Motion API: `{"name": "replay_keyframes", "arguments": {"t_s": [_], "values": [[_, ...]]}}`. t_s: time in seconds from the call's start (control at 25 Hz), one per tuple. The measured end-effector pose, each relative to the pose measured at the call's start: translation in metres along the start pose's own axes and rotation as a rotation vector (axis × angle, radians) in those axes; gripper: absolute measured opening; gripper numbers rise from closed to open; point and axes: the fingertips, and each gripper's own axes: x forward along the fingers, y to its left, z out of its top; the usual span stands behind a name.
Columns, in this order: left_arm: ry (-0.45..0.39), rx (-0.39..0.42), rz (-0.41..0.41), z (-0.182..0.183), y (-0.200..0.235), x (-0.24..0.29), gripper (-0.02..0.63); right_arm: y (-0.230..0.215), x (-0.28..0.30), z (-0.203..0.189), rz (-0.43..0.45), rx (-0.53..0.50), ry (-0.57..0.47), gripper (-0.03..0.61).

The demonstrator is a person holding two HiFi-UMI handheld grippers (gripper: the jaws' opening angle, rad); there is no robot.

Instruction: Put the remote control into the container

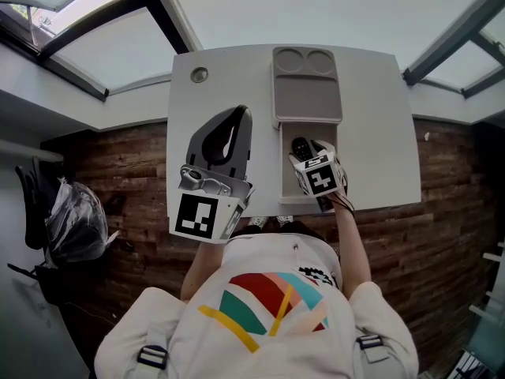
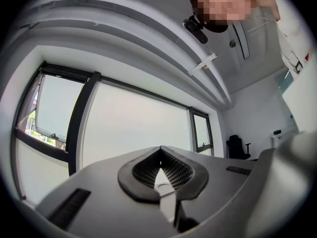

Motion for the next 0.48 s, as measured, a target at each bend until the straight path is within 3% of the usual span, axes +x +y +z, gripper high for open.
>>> {"name": "replay_keyframes", "arguments": {"t_s": [0.12, 0.24, 0.36, 0.4, 0.48], "values": [[-0.014, 0.006, -0.009, 0.004, -0.001, 0.002, 0.008, -0.011, -0.038, 0.038, -0.039, 0.028, -0.128, 0.278], [-0.024, 0.010, -0.015, 0.010, -0.002, 0.006, 0.008, -0.026, -0.098, 0.094, -0.054, 0.119, -0.358, 0.263], [-0.041, 0.017, -0.028, 0.020, -0.006, 0.009, 0.008, -0.045, -0.180, 0.143, -0.143, 0.239, -0.660, 0.034], [-0.048, 0.020, -0.032, 0.024, -0.007, 0.010, 0.008, -0.049, -0.207, 0.153, -0.178, 0.266, -0.749, 0.002], [-0.066, 0.028, -0.041, 0.033, -0.011, 0.012, 0.008, -0.051, -0.252, 0.164, -0.234, 0.293, -0.888, 0.002]]}}
